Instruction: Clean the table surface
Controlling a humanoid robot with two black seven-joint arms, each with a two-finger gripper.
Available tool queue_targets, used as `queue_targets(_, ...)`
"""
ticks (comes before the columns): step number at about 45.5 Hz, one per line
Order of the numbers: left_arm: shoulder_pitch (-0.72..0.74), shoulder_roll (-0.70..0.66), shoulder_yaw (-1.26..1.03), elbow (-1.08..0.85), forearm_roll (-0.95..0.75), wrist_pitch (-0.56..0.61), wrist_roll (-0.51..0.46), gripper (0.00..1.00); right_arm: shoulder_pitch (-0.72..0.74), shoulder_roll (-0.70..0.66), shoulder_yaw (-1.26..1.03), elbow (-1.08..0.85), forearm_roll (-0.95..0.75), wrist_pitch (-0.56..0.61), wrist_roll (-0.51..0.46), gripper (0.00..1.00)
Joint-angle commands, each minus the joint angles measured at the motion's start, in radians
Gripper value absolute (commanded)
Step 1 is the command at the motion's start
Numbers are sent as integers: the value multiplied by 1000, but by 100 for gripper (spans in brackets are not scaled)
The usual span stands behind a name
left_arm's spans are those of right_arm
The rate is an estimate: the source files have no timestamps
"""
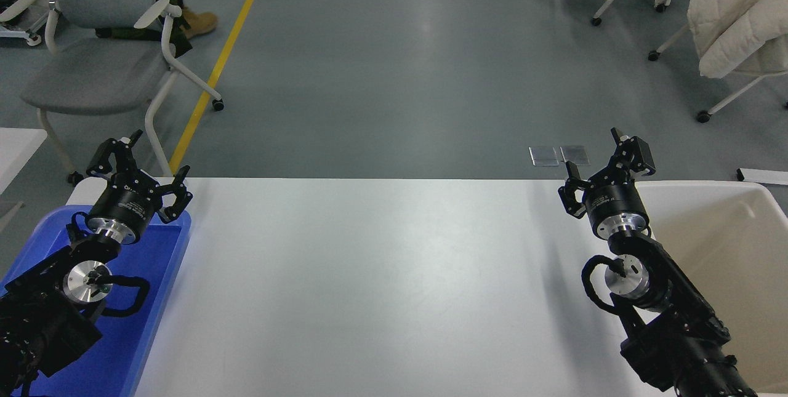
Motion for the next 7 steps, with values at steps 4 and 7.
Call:
queue_targets(4, 0, 0, 0, 0, 0, 0, 0, 100, -12, 7, -46, -5, -10, 2, 36, 100)
queue_targets(7, 0, 0, 0, 0, 0, 0, 0, 100, -12, 7, -57, -2, -10, 1, 36, 100)
